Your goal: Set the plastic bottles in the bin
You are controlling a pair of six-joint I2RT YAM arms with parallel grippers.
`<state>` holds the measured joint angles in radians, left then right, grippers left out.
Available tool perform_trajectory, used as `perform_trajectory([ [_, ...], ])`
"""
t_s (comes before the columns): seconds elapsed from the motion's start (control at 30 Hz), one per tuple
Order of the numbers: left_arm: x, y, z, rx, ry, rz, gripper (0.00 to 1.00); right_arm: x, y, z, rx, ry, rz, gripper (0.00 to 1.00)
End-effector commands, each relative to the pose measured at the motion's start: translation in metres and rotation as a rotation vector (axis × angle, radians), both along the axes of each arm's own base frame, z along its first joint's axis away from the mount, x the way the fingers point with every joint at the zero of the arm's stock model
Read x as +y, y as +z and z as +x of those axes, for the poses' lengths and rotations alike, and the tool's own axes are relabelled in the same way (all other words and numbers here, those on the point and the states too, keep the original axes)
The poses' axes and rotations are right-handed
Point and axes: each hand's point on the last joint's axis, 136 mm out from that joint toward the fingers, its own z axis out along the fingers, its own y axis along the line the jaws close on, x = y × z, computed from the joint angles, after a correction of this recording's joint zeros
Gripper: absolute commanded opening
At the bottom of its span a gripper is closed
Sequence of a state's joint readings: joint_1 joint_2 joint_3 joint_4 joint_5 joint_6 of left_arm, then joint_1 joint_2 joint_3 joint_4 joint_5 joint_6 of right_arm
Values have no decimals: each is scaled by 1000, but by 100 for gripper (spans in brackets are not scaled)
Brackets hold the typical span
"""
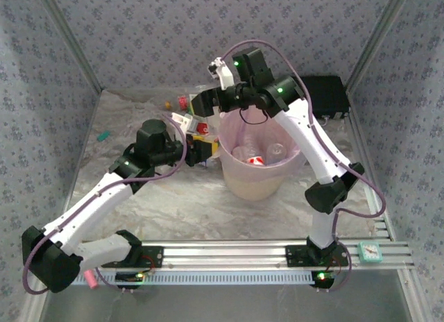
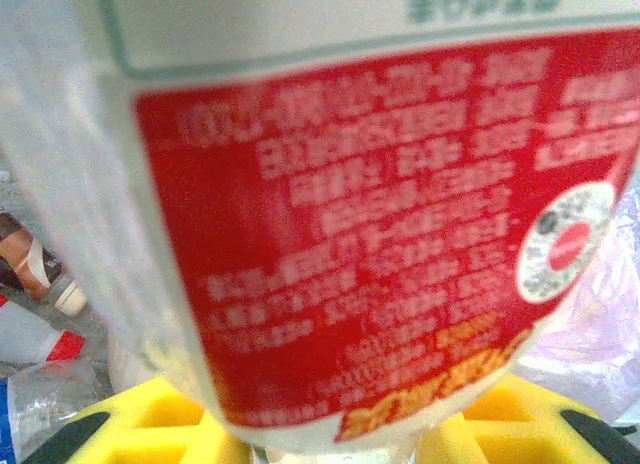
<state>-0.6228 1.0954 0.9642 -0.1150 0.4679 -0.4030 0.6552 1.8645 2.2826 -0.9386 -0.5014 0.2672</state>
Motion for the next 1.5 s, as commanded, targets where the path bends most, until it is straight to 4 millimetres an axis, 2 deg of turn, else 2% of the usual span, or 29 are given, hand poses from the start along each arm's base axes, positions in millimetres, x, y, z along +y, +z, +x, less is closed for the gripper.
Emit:
perform_trajectory([
  [0.0,-4,28,-1,-96,-39,-40,0,-3,6,-1,-17,11,9,77],
  [0.07,-4,27,1,-94,-26,-33,0,-6,6,2,-26,-1,5,68],
  [0.17,-2,26,4,-92,-8,-24,2,-7,11,3,-44,-3,17,62],
  [0.23,0,28,5,-93,5,-23,19,-8,19,4,-64,-7,34,60],
  [0.3,3,31,4,-101,22,-20,50,-9,33,5,-99,-11,55,59],
  [0.37,10,32,2,-99,45,-13,74,-12,48,6,-137,-24,78,57],
  [0.4,14,30,1,-90,67,-9,84,-15,59,6,-159,-32,96,57],
  [0.47,25,22,1,-77,123,-1,94,-20,78,4,-200,-43,122,56],
  [0.6,56,-4,7,-10,284,77,99,-38,112,-2,-278,-74,174,55],
  [0.67,71,-19,13,46,361,113,99,-49,121,-4,-307,-98,175,55],
  [0.77,98,-42,24,135,492,139,99,-69,124,-3,-334,-157,148,55],
  [0.93,145,-79,39,281,711,191,99,-111,109,0,-316,-265,77,54],
  [1.1,173,-99,45,275,805,284,99,-143,73,9,-263,-352,-39,53],
  [1.27,186,-113,54,253,821,363,99,-152,28,19,-202,-374,-150,53],
  [1.47,187,-126,65,280,812,396,98,-143,-30,27,-125,-365,-255,51],
])
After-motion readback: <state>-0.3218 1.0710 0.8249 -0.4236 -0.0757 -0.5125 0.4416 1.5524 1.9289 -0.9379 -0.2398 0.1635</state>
